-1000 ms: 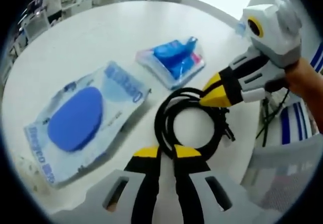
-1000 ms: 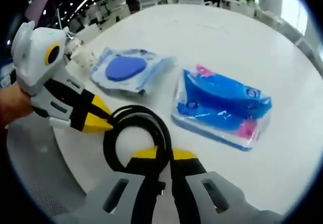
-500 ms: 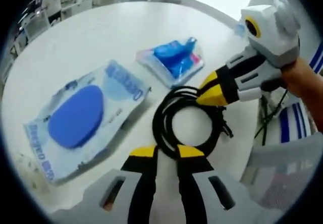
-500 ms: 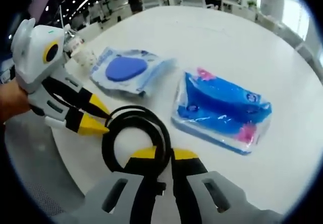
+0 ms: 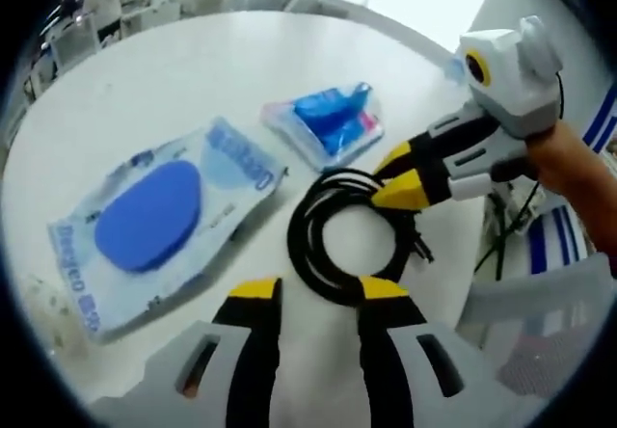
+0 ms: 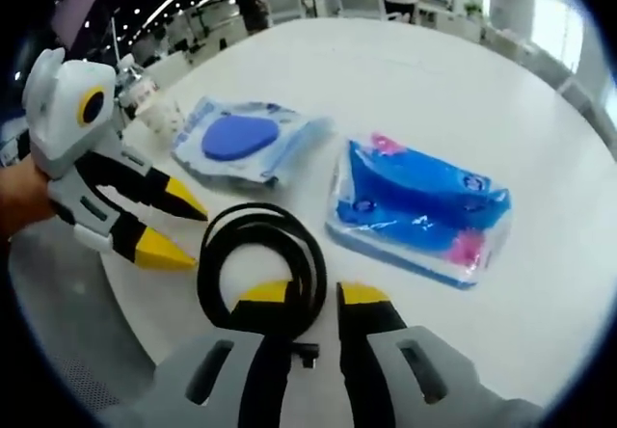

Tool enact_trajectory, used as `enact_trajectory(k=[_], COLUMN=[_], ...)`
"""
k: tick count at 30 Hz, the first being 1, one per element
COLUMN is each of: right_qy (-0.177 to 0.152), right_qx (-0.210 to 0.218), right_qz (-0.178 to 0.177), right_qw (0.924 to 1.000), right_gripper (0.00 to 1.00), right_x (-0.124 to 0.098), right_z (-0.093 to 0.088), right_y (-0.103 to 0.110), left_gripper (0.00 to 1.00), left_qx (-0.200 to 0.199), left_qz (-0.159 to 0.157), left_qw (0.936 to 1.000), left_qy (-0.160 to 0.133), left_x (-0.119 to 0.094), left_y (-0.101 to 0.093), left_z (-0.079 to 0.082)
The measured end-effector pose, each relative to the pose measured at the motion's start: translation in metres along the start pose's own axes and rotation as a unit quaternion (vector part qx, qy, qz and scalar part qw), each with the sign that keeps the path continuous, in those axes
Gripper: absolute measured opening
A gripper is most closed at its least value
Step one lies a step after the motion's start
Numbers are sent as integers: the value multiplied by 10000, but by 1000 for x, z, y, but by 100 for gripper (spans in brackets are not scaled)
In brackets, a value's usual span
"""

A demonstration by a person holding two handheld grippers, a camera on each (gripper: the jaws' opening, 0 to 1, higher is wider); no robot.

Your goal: Arrange the tabletop items into an orderly group along one side of the table until the central work area is clear of visible clutter.

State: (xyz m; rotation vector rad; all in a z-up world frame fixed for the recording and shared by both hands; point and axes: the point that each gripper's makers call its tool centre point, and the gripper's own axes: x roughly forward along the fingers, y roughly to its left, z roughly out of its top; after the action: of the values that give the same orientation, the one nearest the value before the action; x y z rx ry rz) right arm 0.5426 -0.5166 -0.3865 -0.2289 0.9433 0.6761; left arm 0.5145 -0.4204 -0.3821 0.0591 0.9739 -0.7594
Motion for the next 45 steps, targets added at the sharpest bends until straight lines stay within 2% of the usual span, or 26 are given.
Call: enact_trajectory(k=[8, 15, 19, 26, 30, 34, 39, 42, 45], right_qy=[-181, -394, -485, -712, -908, -1032, -1160, -1363, -1513], right_qx=[-85, -67, -107, -98, -106, -103, -107, -158, -225], right_qz=[-33, -42, -23, -14, -56, -107, -41, -53, 10], right_qw=[9998, 9992, 9988, 9974, 9958, 9945, 9932, 9905, 9882], right_gripper=[33, 45, 51, 62, 73, 90, 91, 97, 99], right_x=[-12, -24, -30, -44, -54, -62, -72, -80, -90], right_z=[5, 14, 18, 26, 33, 36, 37, 41, 42], right_y=[6, 17, 28, 41, 48, 55, 67, 73, 80], left_gripper=[39, 52, 69, 89, 99, 99, 99, 99, 99], left_qx=[93, 101, 37, 139, 170, 183, 257, 163, 93], left_qz=[-171, -303, -572, -912, -1002, -1047, -901, -863, -762], left_qw=[9997, 9990, 9971, 9925, 9888, 9877, 9864, 9825, 9786], left_qy=[-175, -319, -499, -807, -1093, -1148, -1347, -1640, -1907], left_x=[-12, -26, -33, -49, -65, -83, -110, -134, -155], left_y=[-5, -6, -16, -31, -34, -33, -26, -22, -17], left_z=[2, 0, 2, 5, 10, 8, 3, 2, -1])
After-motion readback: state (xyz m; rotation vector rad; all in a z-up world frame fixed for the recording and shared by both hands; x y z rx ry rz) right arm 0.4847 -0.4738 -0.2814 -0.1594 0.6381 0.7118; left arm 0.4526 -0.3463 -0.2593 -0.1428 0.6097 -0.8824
